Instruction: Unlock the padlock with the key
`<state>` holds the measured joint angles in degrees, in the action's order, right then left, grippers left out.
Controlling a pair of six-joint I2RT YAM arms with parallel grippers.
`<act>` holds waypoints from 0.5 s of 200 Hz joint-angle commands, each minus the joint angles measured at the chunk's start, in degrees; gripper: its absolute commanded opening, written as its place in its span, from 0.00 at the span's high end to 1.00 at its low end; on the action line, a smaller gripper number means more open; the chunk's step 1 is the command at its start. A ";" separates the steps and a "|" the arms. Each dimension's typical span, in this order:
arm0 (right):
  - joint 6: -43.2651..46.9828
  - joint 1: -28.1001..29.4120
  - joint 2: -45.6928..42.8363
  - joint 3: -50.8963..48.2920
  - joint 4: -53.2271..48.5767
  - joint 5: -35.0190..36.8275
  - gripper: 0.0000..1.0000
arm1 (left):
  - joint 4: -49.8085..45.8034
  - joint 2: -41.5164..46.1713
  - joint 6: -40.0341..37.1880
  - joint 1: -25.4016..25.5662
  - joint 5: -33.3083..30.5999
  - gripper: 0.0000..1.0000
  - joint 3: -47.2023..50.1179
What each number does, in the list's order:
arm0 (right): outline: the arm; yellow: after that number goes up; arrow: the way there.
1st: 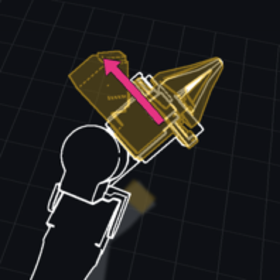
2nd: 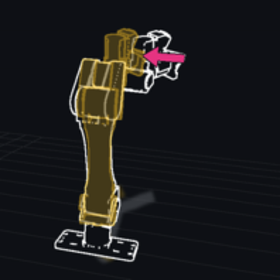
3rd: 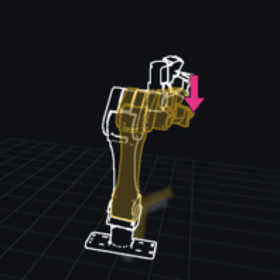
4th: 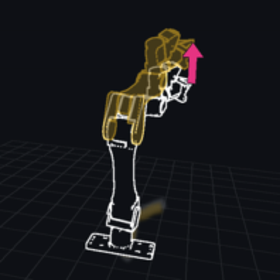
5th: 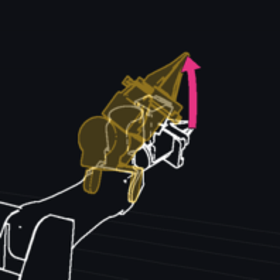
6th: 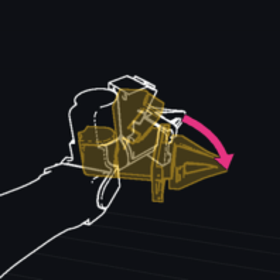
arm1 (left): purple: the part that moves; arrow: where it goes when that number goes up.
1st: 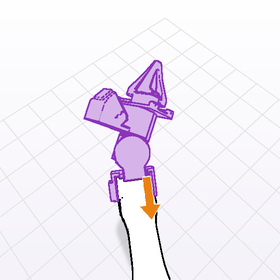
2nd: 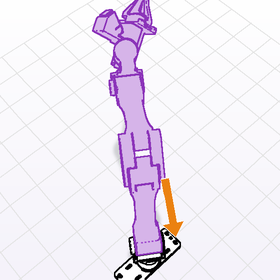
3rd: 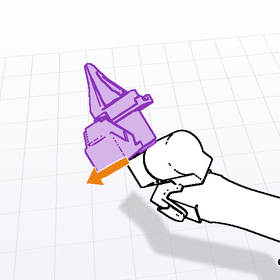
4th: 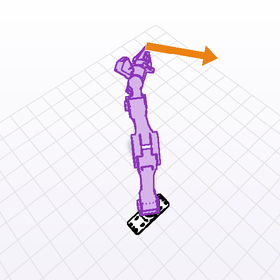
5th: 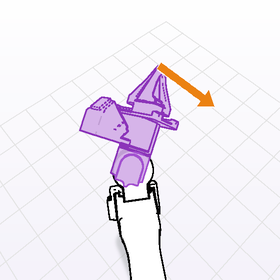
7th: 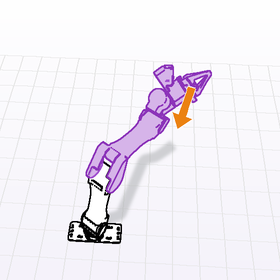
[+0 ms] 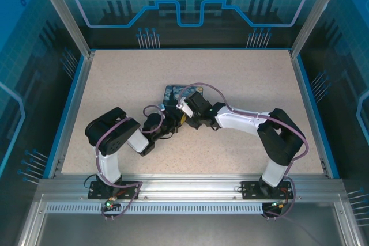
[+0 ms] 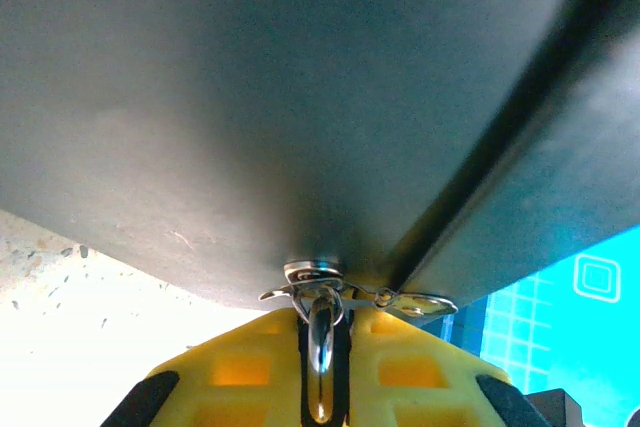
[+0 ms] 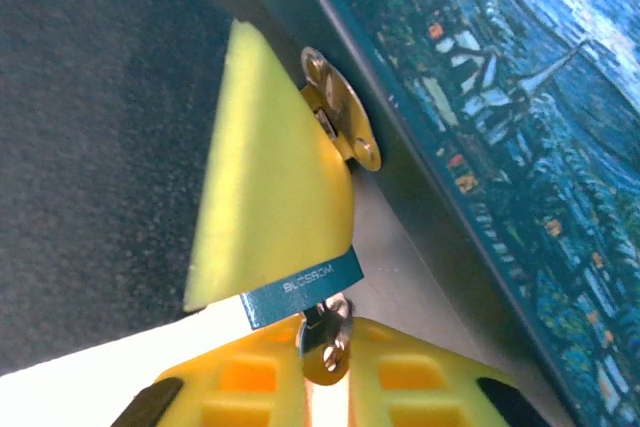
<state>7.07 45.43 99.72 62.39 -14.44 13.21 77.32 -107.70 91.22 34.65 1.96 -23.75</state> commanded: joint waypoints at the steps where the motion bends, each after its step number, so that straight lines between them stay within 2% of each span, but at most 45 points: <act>1: -1.14 0.40 -1.07 1.24 0.47 -3.56 0.91 | 2.84 -0.32 0.60 0.16 1.30 1.00 -0.46; 28: -2.79 -0.28 -2.68 0.83 0.12 -7.74 0.96 | 2.79 -0.54 0.60 0.16 1.18 1.00 -0.36; 36: -3.11 -0.36 -3.12 0.74 -0.26 -8.33 0.91 | 2.81 -0.54 0.62 0.15 1.16 1.00 -0.37; 57: -4.43 -1.32 -5.02 0.15 -2.25 -11.38 0.67 | 2.85 -0.61 0.60 0.15 1.05 1.00 -0.18; 100: -13.63 -6.49 -12.94 -4.90 -2.06 -19.70 0.52 | 2.83 -1.83 -0.79 -0.09 1.45 1.00 0.89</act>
<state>0.14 41.78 91.85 60.20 -16.36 1.02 77.43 -108.07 91.37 34.65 2.46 -23.73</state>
